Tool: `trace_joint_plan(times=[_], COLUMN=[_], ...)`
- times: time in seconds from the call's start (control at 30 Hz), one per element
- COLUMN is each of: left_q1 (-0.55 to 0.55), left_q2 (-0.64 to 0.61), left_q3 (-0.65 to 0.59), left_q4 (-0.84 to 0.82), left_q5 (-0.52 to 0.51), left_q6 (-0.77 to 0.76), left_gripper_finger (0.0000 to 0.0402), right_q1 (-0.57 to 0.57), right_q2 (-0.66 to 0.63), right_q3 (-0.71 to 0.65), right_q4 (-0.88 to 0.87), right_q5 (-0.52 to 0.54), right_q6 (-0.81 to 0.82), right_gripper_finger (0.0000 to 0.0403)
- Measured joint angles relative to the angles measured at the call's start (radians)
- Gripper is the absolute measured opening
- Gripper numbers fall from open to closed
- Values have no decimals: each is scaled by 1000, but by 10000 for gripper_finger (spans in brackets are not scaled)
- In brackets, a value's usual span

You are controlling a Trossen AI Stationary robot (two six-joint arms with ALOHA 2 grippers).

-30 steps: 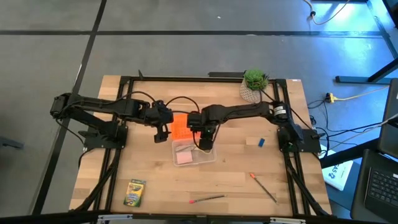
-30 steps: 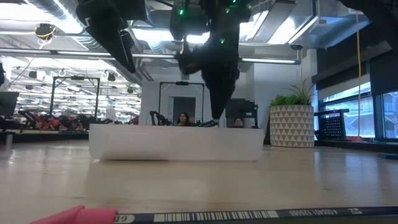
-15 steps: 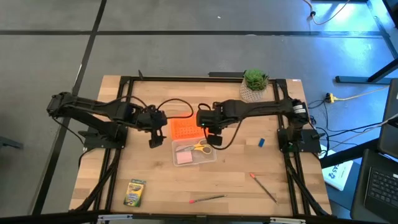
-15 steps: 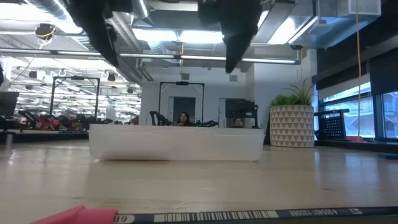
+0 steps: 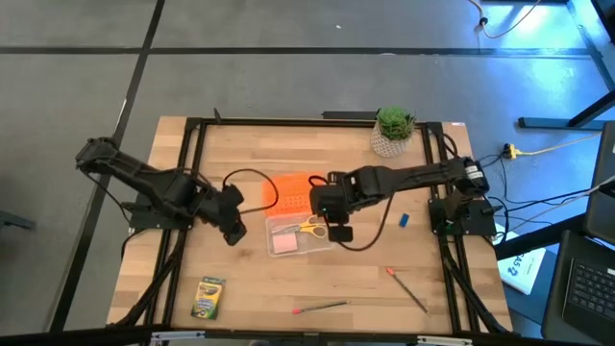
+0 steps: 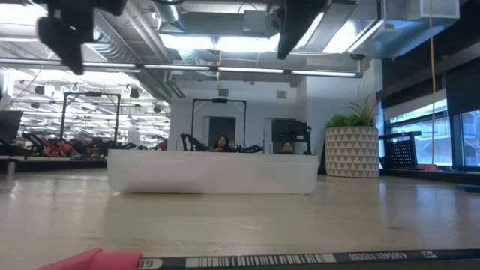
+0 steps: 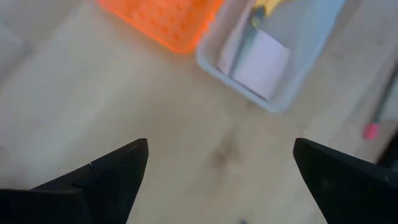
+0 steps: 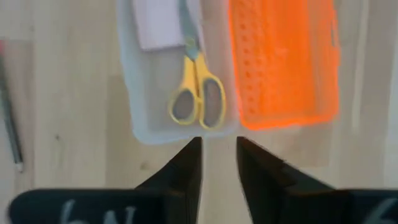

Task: Pack school essentials
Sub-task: Put the yellow crayon box into the supply box

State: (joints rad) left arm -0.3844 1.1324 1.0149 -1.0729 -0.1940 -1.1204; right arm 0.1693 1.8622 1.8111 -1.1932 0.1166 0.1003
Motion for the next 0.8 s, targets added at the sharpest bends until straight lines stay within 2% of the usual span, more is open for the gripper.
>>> trace_joint_plan(times=[0.2, 0.5, 0.8], left_q1=[-155, -367, -504], left_q2=[1, 98, 221], left_q3=[0, 0, 0], left_q4=[-1, 18, 96], left_q5=[-10, -35, 37], left_q6=[-214, -484, -732], left_gripper_finger=[396, 396, 396], right_q1=[40, 103, 139], right_q2=[0, 0, 0], right_q3=[0, 0, 0], right_q4=[84, 120, 152], right_q5=[-90, -93, -94], right_q6=[-33, -57, -121], right_gripper_finger=[99, 99, 99])
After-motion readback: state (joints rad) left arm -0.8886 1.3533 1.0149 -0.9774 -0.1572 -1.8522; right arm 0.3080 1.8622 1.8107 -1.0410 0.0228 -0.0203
